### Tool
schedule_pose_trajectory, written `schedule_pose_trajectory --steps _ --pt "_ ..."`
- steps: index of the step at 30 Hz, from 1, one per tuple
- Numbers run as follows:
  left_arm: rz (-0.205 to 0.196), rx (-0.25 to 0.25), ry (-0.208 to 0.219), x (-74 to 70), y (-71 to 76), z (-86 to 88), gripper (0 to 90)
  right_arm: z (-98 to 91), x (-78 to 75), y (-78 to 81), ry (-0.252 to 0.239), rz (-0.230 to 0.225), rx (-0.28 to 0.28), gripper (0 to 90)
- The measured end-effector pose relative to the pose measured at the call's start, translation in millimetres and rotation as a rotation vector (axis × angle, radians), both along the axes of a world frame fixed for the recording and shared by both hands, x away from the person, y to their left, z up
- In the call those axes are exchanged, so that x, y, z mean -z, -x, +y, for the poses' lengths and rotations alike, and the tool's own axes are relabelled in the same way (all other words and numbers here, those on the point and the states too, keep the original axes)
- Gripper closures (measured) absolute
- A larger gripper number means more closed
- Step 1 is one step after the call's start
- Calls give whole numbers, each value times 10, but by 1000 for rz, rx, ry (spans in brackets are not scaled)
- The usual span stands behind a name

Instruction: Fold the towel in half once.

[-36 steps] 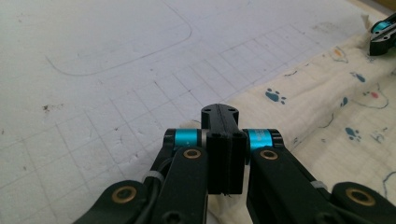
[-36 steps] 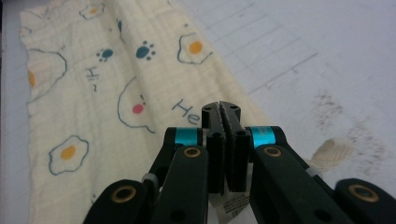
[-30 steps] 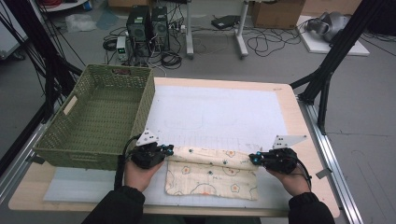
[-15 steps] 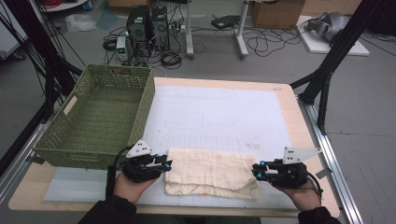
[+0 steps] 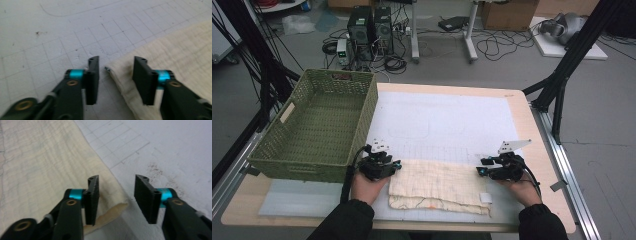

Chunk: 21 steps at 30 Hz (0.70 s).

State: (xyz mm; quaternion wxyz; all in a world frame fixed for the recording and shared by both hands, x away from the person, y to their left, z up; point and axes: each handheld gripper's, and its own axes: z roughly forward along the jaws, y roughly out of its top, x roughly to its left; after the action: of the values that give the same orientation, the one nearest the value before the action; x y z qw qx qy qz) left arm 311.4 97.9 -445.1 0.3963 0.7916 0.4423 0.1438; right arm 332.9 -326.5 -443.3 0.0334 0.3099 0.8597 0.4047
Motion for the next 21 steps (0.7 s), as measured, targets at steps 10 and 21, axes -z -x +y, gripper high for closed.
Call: schedule_pose_trajectory --steps 10,21 --pt "-66 -102 84 -94 -224 -49 866 28 -175 -249 -3 -25 -2 863" --pt "-104 -119 45 -218 -475 -70 693 -62 -280 -485 -38 -72 159 619"
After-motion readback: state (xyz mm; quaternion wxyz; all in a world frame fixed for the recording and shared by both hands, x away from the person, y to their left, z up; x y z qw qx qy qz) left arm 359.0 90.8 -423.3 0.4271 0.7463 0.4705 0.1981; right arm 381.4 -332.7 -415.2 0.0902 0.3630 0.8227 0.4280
